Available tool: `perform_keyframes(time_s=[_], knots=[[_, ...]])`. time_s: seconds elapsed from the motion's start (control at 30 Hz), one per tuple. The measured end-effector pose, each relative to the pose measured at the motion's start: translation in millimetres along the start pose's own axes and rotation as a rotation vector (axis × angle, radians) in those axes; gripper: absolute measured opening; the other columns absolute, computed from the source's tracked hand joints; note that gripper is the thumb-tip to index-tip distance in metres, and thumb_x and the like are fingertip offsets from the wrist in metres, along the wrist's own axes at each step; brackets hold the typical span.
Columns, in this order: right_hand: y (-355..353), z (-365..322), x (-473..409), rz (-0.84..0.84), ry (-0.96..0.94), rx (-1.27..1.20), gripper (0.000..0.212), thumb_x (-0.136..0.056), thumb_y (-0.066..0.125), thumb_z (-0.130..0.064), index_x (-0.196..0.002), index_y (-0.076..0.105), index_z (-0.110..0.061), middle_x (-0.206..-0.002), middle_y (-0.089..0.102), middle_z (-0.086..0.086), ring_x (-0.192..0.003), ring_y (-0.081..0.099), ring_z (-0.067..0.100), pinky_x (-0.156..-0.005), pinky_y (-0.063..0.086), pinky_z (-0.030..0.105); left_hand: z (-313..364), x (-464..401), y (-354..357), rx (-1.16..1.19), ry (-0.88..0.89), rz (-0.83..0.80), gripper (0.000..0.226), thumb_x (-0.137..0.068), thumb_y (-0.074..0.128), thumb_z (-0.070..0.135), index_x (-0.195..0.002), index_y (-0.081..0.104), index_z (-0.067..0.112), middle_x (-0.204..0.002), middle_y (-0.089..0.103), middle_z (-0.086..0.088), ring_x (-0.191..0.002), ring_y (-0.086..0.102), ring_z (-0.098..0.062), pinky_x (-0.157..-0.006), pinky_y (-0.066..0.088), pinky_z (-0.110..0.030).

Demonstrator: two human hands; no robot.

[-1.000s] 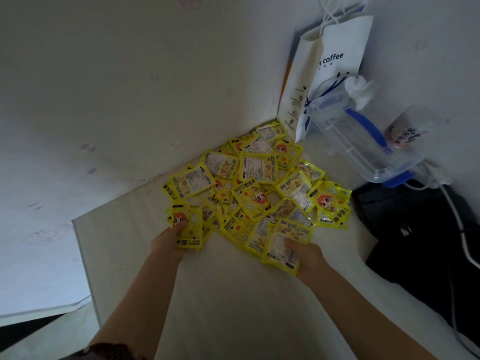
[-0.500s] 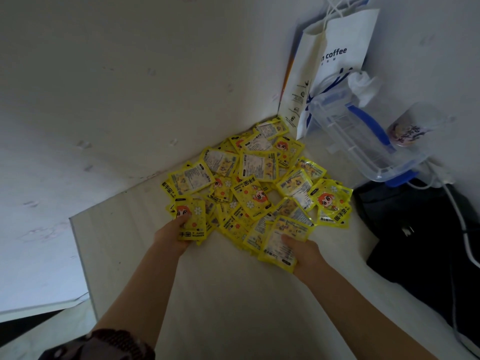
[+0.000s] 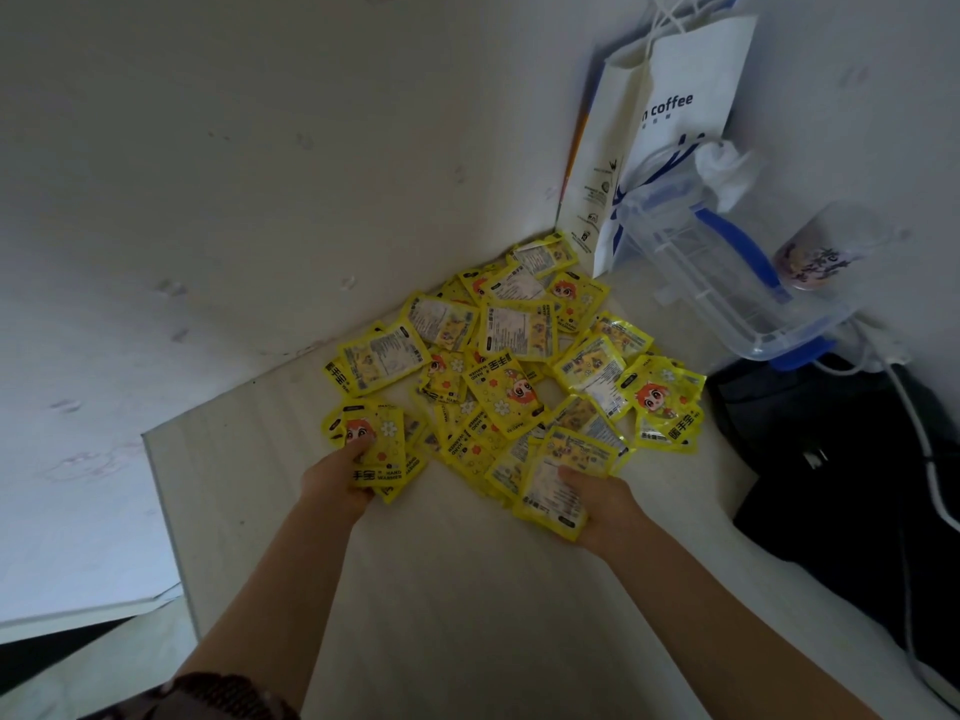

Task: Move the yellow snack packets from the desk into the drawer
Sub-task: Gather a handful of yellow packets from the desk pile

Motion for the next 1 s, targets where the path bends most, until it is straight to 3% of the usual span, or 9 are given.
perform_keyframes(time_s=[0.1, 0.23, 0.33, 0.43, 0.6, 0.83, 1.0], knots=[[0.1, 1.3, 1.7, 0.0, 0.033, -0.032, 0.025, -0.087, 0.064, -0.002, -0.112, 0.06, -0.001, -0.115, 0.064, 0.024, -0.105, 0.063, 0.041, -0.091, 0.048, 0.061, -2.7, 0.2, -4.4, 0.013, 0.011, 0.016, 0.048, -0.08, 0.074, 0.004, -0.125, 0.058, 0.005, -0.118, 0.066, -0.016, -0.096, 0.067, -0.031, -0.078, 0.054, -0.049], [4.1, 0.5, 3.5, -0.013, 0.021, -0.07, 0.031, -0.088, 0.061, 0.001, -0.119, 0.059, 0.001, -0.117, 0.062, 0.026, -0.109, 0.061, 0.043, -0.091, 0.047, 0.062, -5.9, 1.1, -7.8, 0.017, 0.026, 0.014, 0.044, -0.081, 0.072, 0.004, -0.123, 0.058, 0.004, -0.116, 0.066, -0.017, -0.103, 0.065, -0.033, -0.089, 0.051, -0.051], [6.0, 1.2, 4.0, 0.003, 0.017, -0.041, 0.036, -0.088, 0.063, -0.001, -0.123, 0.057, 0.002, -0.122, 0.061, 0.027, -0.111, 0.06, 0.043, -0.096, 0.045, 0.061, -7.1, 2.0, -11.8, 0.007, 0.042, 0.032, 0.037, -0.08, 0.073, 0.003, -0.114, 0.059, 0.006, -0.101, 0.067, -0.015, -0.089, 0.067, -0.031, -0.083, 0.054, -0.05], [3.7, 2.6, 3.6, 0.045, 0.014, 0.0, 0.041, -0.087, 0.065, -0.003, -0.126, 0.053, 0.005, -0.124, 0.059, 0.026, -0.11, 0.06, 0.04, -0.096, 0.047, 0.057, -8.3, 2.2, -18.2, -0.01, 0.053, 0.053, 0.034, -0.078, 0.075, 0.005, -0.108, 0.06, 0.006, -0.094, 0.068, -0.014, -0.081, 0.067, -0.028, -0.087, 0.054, -0.049], [2.7, 6.8, 6.2, 0.04, -0.019, -0.068, 0.041, -0.09, 0.062, -0.005, -0.128, 0.051, 0.007, -0.129, 0.056, 0.024, -0.116, 0.057, 0.039, -0.094, 0.048, 0.049, -13.6, 7.7, -28.0, 0.004, 0.06, 0.038, 0.025, -0.08, 0.075, 0.007, -0.1, 0.061, 0.007, -0.092, 0.068, -0.012, -0.079, 0.067, -0.025, -0.067, 0.054, -0.039], [-6.9, 16.0, 17.8, -0.024, -0.016, -0.085, 0.035, -0.091, 0.058, -0.002, -0.125, 0.053, 0.006, -0.125, 0.058, 0.026, -0.113, 0.059, 0.042, -0.092, 0.048, 0.055, -29.9, 27.9, -45.0, -0.013, 0.117, 0.003, 0.046, -0.082, 0.072, 0.01, -0.124, 0.056, 0.002, -0.115, 0.065, -0.019, -0.094, 0.065, -0.031, -0.066, 0.053, -0.038], [-27.3, 32.0, 30.2, -0.02, -0.072, -0.005, 0.049, -0.088, 0.065, -0.007, -0.131, 0.046, 0.005, -0.129, 0.054, 0.026, -0.114, 0.057, 0.041, -0.097, 0.047, 0.056, -60.5, 54.7, -65.1, -0.008, 0.157, 0.008, 0.044, -0.084, 0.07, 0.009, -0.123, 0.054, -0.001, -0.12, 0.063, -0.023, -0.102, 0.062, -0.036, -0.077, 0.052, -0.043]])
Point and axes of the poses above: each hand's wrist, its own x-axis away from the middle knuckle, its own y-axis out of the palm, z = x × y, the point moved 4 cm from there along -x, towards the middle knuckle
